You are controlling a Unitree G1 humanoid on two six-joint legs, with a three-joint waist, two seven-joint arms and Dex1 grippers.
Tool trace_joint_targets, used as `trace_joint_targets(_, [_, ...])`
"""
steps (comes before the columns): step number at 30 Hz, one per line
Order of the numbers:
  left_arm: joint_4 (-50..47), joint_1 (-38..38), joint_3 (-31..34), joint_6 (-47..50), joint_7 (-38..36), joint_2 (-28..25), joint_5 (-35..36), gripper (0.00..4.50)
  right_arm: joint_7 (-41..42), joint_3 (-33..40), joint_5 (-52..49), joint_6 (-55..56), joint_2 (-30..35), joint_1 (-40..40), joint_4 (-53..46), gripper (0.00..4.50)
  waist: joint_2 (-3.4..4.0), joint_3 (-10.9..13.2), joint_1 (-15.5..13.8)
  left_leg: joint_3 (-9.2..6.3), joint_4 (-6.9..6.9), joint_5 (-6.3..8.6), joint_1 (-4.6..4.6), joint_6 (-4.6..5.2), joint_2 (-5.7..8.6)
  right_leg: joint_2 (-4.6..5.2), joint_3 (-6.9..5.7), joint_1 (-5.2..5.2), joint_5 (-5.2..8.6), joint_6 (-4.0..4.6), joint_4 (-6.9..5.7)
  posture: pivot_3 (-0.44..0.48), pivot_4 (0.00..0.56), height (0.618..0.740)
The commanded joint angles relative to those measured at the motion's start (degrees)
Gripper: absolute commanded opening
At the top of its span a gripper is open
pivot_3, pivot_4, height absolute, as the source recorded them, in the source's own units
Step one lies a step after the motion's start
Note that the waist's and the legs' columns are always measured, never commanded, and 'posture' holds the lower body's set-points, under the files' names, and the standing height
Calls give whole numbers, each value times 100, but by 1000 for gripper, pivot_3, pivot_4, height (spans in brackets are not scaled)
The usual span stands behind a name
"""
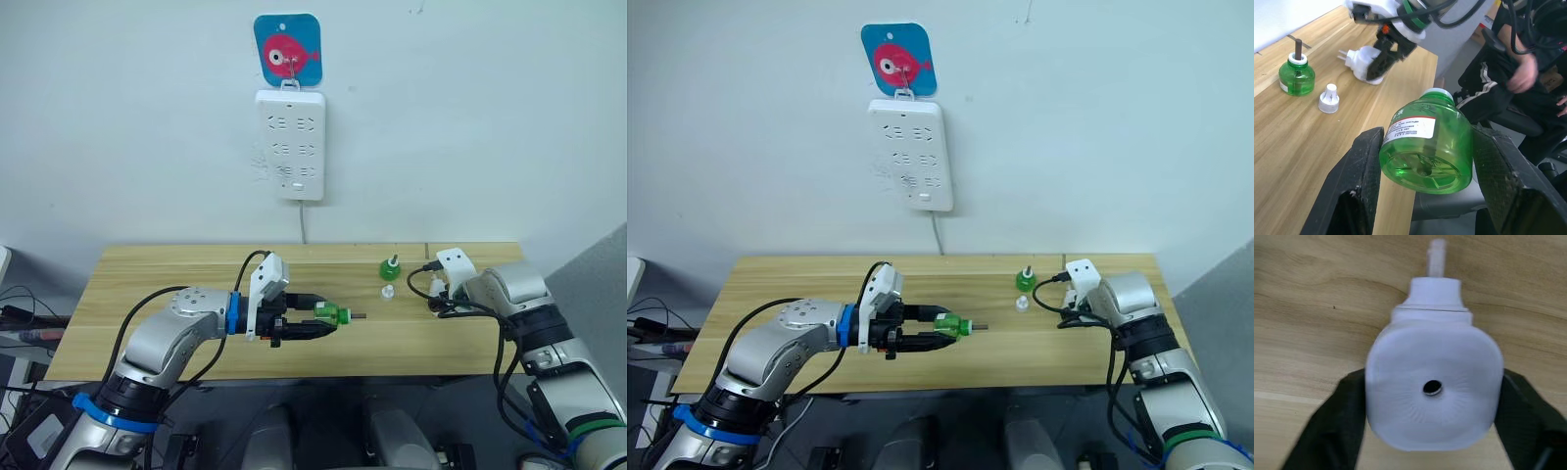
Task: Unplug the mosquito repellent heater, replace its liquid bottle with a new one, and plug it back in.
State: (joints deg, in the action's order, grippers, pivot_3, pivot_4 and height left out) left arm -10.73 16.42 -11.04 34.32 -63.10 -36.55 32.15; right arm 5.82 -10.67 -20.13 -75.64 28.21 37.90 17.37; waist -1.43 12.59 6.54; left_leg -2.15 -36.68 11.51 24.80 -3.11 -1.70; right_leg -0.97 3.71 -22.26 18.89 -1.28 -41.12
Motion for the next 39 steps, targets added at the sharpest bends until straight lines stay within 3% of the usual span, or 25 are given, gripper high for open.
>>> trace_joint_targets(1, [-120,38,62,-100,-55,40,-16,2415,100,190,182,-100,-3,-58,-173,2973,0,1,-10,-1,0,0,0,0,0,0,-2,0,0,0,0,-129,212,723])
trace_joint_targets(4, [-81,70,67,-99,-77,67,-48,2415,209,240,240,-161,58,-154,-394,2973,0,1,-8,2,0,0,1,0,0,0,1,-1,0,0,1,-136,206,723])
trace_joint_targets(9, [-40,139,151,-53,-118,54,-16,2415,782,639,-136,-413,506,-509,-1770,2973,2,2,-13,0,2,1,2,1,1,1,1,-2,0,-1,3,-147,196,723])
trace_joint_targets(13, [87,278,373,135,-175,53,210,2415,1559,1578,-985,-848,757,-928,-3244,2973,2,2,-6,0,1,1,2,1,0,1,-1,-1,2,-3,4,-168,186,723])
trace_joint_targets(15, [135,410,538,332,-235,43,416,2415,2067,1943,-1450,-546,885,-1258,-4082,2973,1,2,1,-1,1,1,2,1,-4,1,-2,-1,3,-6,4,-179,182,723])
trace_joint_targets(17, [170,593,695,553,-337,-22,639,2415,2450,3060,-2544,-549,196,-1440,-4566,2973,-5,-1,4,-5,3,1,2,1,-5,0,-8,-2,16,-27,4,-189,178,723])
trace_joint_targets(19, [201,778,790,750,-450,-89,806,2415,2621,3666,-3313,-779,-145,-1411,-4753,2973,-1,0,27,-4,3,1,2,0,-7,-4,-8,-1,16,-27,5,-197,175,723])
trace_joint_targets(27, [268,1475,945,1306,-614,-163,1249,2415,2419,3661,-4985,-896,-186,-1308,-4933,2973,-4,-2,118,13,-4,1,2,0,5,-1,8,3,3,-50,12,-206,163,723])
trace_joint_targets(39, [16,1682,972,1606,-473,-175,1434,2415,1495,3192,-6135,-184,144,-1458,-4754,2973,-3,-2,167,18,-1,1,2,1,-1,-2,15,-2,3,-51,12,-193,155,723])
